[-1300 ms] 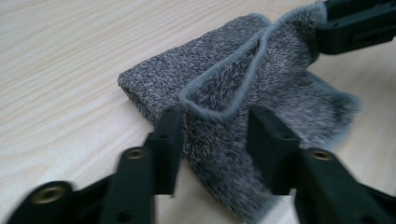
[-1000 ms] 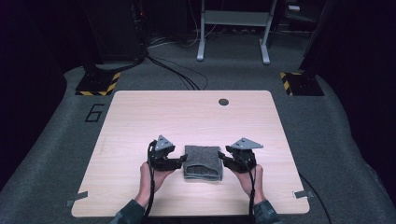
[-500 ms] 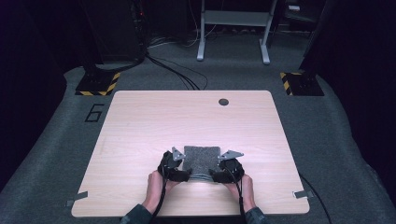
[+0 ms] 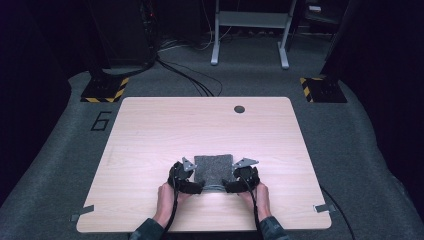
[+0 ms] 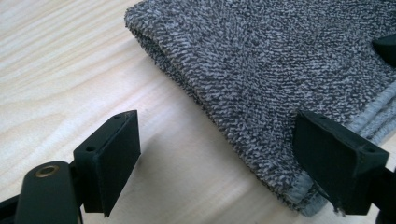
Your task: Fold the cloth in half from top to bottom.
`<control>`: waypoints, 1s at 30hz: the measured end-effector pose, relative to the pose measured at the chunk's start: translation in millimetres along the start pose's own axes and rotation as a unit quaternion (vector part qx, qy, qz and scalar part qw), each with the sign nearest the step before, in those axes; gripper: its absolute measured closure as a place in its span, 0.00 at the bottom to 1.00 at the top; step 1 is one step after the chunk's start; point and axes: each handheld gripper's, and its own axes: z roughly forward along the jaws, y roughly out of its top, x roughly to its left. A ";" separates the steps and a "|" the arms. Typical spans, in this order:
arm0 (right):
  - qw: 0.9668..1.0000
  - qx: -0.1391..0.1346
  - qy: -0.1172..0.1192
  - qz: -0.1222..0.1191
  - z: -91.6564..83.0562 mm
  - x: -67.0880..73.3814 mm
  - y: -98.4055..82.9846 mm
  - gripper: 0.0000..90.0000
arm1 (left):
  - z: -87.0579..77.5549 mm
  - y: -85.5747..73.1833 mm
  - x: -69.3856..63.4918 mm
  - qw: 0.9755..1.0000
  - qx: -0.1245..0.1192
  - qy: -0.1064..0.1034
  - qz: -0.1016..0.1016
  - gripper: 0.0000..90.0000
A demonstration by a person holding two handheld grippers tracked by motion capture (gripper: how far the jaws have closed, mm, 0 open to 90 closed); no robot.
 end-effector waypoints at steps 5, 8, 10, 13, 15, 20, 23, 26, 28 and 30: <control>1.000 0.004 -0.002 -0.002 7.7 -3.7 8.3 0.12 | 3.8 2.5 8.6 1.000 0.001 -0.003 -0.015 0.16; 1.000 0.007 -0.002 0.001 10.4 -4.3 11.5 0.11 | 5.2 3.4 12.9 1.000 0.000 -0.007 -0.021 0.16; 1.000 0.008 -0.004 -0.001 11.2 -4.8 12.7 0.11 | 4.4 3.8 14.8 1.000 0.001 -0.013 -0.027 0.16; 1.000 0.008 -0.002 0.004 10.5 -4.3 13.0 0.13 | 1.9 4.1 15.5 1.000 -0.005 -0.011 -0.027 0.16; 1.000 0.002 0.001 0.003 7.7 -4.9 13.1 0.15 | -3.1 4.8 16.0 0.999 -0.007 -0.012 -0.029 0.16; 1.000 -0.020 0.002 0.008 -10.6 -5.5 12.5 0.15 | -21.7 3.4 20.2 0.999 -0.022 -0.012 -0.032 0.15; 1.000 -0.027 0.004 0.010 -20.9 -7.1 10.4 0.15 | -29.1 1.1 22.1 0.999 -0.029 -0.009 -0.031 0.14; 0.999 -0.037 0.003 0.010 -36.7 -12.9 5.3 0.15 | -40.7 -4.2 25.7 0.999 -0.036 -0.006 -0.034 0.14; 0.999 -0.049 -0.001 0.014 -53.5 -19.3 -1.5 0.15 | -52.6 -11.2 29.1 0.998 -0.046 -0.001 -0.038 0.14; 0.998 -0.057 -0.007 0.016 -64.4 -24.6 -7.0 0.15 | -59.8 -16.7 31.1 0.998 -0.052 0.004 -0.044 0.14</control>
